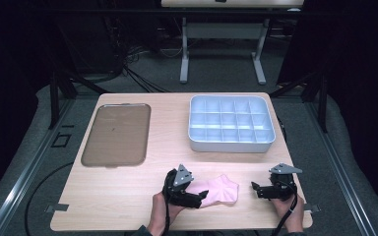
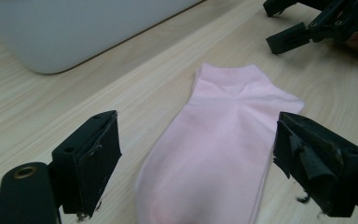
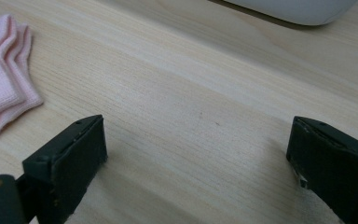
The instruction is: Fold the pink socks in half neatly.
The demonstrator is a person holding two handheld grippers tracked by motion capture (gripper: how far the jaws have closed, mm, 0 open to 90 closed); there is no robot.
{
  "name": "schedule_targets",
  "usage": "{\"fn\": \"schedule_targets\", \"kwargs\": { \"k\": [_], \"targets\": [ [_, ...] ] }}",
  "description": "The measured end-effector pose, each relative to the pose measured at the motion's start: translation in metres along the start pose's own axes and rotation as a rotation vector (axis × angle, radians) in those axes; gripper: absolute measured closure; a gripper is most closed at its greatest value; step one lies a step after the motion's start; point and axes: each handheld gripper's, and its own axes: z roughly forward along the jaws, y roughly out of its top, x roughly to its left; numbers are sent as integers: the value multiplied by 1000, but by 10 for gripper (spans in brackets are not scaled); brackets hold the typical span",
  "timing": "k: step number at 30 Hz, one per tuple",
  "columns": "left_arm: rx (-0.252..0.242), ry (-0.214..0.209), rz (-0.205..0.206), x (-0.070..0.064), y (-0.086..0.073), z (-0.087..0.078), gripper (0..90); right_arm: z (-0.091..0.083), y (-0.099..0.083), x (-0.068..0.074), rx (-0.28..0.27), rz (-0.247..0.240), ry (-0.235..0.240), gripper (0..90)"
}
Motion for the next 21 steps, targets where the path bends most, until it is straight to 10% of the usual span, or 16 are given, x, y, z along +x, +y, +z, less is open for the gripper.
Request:
{"fn": "schedule_targets", "kwargs": {
  "k": [5,21],
  "targets": [
    [-3,39,-39,15,-17,-13,5,0,0,0,1,0,-1,41],
    [-9,70,-128,40,-55,-22,19,-1,0,2,-3,-8,-34,37]
  ]
}}
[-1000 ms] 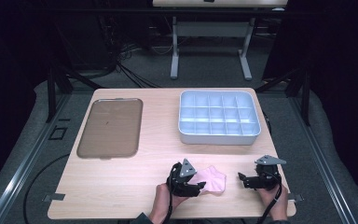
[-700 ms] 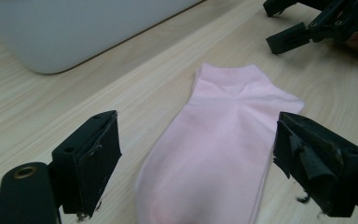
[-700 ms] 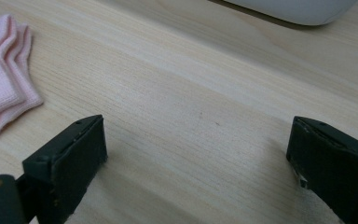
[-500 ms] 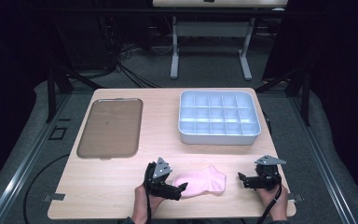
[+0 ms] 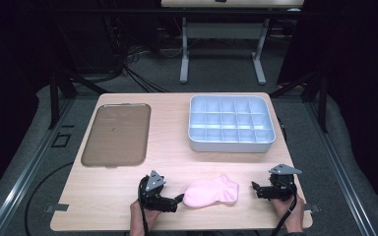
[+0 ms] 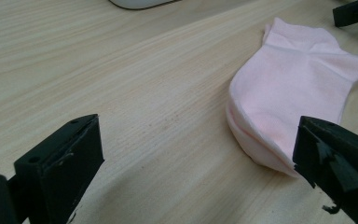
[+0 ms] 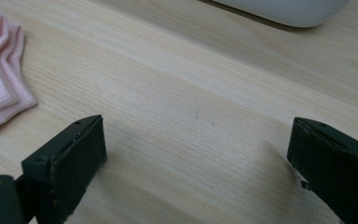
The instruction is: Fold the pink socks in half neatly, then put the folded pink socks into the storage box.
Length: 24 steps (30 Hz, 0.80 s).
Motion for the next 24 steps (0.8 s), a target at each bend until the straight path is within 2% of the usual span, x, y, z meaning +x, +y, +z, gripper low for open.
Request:
{"fn": "schedule_targets", "kwargs": {
  "k": [6,8,9,14,17,18,19,21,24],
  "targets": [
    [15,2,-3,2,-1,1,70,0,0,-1,8,9,14,43],
    [15,3,2,0,-2,2,114,0,0,-1,7,11,14,43],
    [31,7,14,-1,-1,3,159,0,0,-2,9,17,16,43],
    [36,1,22,-4,-2,4,185,1,1,-2,12,19,18,46],
    [48,-7,44,-6,-2,5,218,-1,1,0,15,26,18,87],
    [52,-9,50,-8,-2,5,216,-3,0,1,6,25,12,134],
    [50,-9,56,-9,-3,5,215,-5,0,3,-2,32,15,128],
    [43,-16,66,-9,-3,4,215,-8,2,9,-23,67,57,133],
    [22,-48,59,-7,-2,2,220,-12,9,24,-18,79,114,144]
  ]
}}
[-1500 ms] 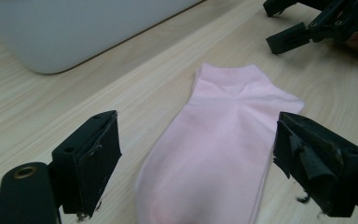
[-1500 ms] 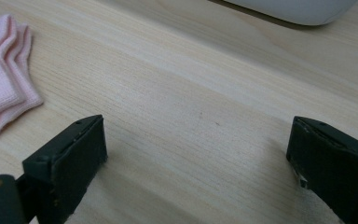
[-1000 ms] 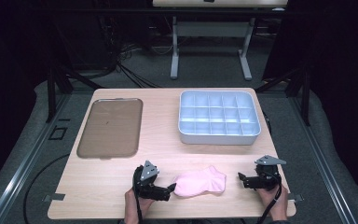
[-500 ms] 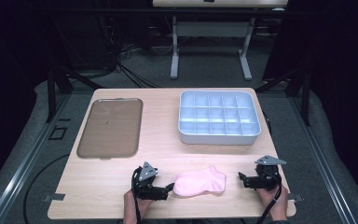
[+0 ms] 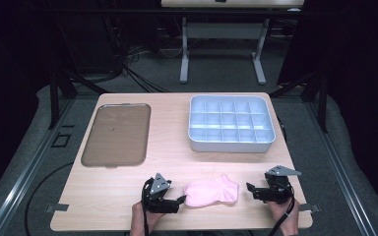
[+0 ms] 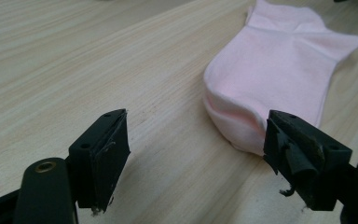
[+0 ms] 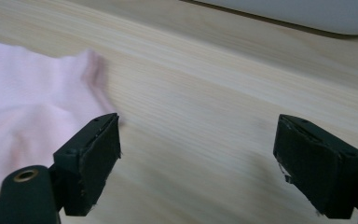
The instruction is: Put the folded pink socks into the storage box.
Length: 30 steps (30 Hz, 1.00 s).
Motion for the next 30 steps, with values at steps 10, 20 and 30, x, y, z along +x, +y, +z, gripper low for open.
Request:
{"fn": "schedule_targets", "kwargs": {
  "k": [10,20,30],
  "targets": [
    [-55,-27,-122,10,1,-5,263,14,7,37,60,7,116,465],
    [-25,-35,-95,4,4,4,251,19,10,47,96,17,115,616],
    [45,0,1,-6,5,11,252,18,9,55,98,-37,36,718]
  ]
}}
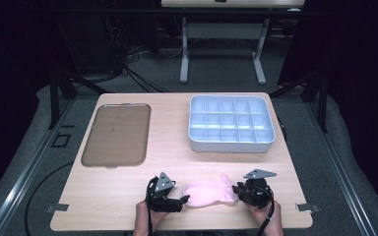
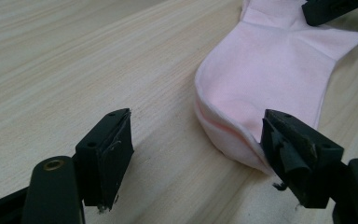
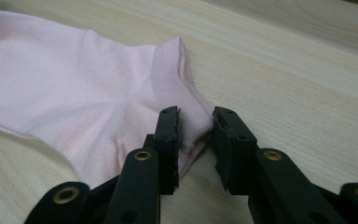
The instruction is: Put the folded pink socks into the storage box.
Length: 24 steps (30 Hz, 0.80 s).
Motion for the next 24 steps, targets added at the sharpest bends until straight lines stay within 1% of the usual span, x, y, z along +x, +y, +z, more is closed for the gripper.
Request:
{"fn": "schedule_targets", "kwargs": {
  "k": [1,2,3,4,5,6,7,8,9,10,11,13,15,17,18,19,20,21,22,23,24],
  "targets": [
    [-36,-3,18,-1,0,-4,265,0,0,0,-5,6,4,725],
    [-58,-12,20,0,0,-7,280,0,0,0,-7,8,2,730],
    [-71,-15,8,0,-1,-8,294,0,0,0,-7,9,-1,741],
    [-71,-15,8,0,-1,-8,304,0,0,0,-7,9,-1,741],
    [-87,-10,12,0,-1,-11,304,0,0,0,-8,9,4,750],
    [-130,-38,18,-1,-1,-15,371,0,-1,-1,-7,5,9,773],
    [-140,-47,21,-3,0,-17,393,0,-1,0,-4,11,12,779],
    [-140,-47,21,-3,0,-17,439,0,-1,0,-4,11,12,779],
    [-112,-58,64,-8,2,-16,476,0,-2,-1,-8,13,14,796],
    [-104,-69,77,-10,3,-14,494,0,-2,-1,-8,15,15,799],
    [-87,-71,93,-12,3,-12,520,0,-2,-1,-8,18,17,802],
    [-61,-84,97,-14,3,-7,540,0,-2,-1,-13,17,17,805],
    [-41,-82,108,-14,3,-4,549,0,-3,-1,-19,18,20,810],
    [-26,-83,90,-14,2,-3,553,0,-4,-1,-27,27,19,816],
    [-18,-75,95,-13,2,-2,553,0,-5,-2,-29,26,24,819],
    [-8,-61,92,-13,2,-2,554,0,-6,-2,-36,31,27,821],
    [-8,-61,92,-13,2,-2,553,0,-6,-2,-36,31,27,821],
    [43,-57,80,-10,0,2,551,0,-7,-3,-45,36,30,824],
    [35,-56,82,-10,-1,2,552,-1,-8,-4,-47,38,31,826],
    [36,-57,84,-10,0,2,566,0,-8,-3,-56,49,35,826],
    [36,-57,84,-10,0,2,581,0,-8,-3,-56,49,35,826]
  ]
}}
